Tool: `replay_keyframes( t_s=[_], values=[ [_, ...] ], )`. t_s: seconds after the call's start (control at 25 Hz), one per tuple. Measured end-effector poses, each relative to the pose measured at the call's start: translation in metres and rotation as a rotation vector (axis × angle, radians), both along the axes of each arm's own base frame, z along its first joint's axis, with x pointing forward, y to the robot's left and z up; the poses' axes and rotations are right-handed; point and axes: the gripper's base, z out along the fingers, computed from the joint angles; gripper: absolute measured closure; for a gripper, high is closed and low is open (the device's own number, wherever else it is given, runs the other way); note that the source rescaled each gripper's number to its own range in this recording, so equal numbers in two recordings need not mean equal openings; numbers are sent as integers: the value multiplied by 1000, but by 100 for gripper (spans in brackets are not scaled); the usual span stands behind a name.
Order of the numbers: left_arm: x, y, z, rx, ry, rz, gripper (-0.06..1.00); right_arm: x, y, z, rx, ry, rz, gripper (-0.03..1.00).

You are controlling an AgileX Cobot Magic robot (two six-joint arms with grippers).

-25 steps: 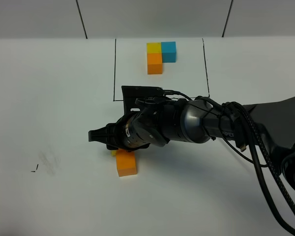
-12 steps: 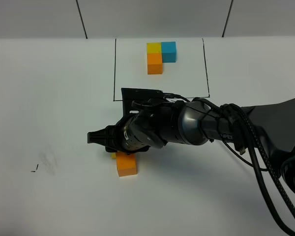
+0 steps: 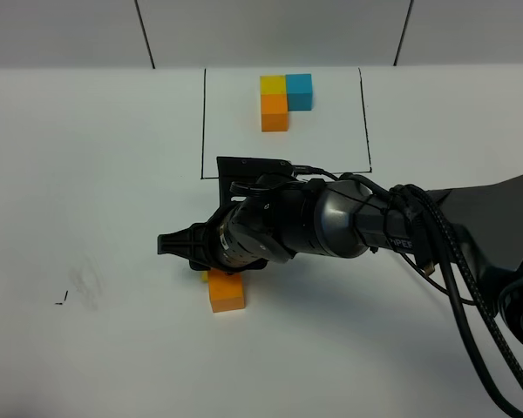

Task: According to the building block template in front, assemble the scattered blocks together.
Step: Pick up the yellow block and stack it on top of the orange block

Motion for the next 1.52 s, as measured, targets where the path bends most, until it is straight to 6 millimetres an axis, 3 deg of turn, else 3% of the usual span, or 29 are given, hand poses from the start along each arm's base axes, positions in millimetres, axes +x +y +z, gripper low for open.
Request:
replay_keyframes(
  t_s=[1.28, 1.4, 1.52],
  values=[
    [0, 0, 0, 0, 0, 0, 94, 0, 1, 0, -32, -35, 91, 36],
    [0, 0, 0, 0, 0, 0, 94, 0, 0, -4, -41, -25, 90, 31],
    [0, 0, 0, 0, 0, 0, 94, -1, 0, -5, -46, -25, 96, 18]
  ],
)
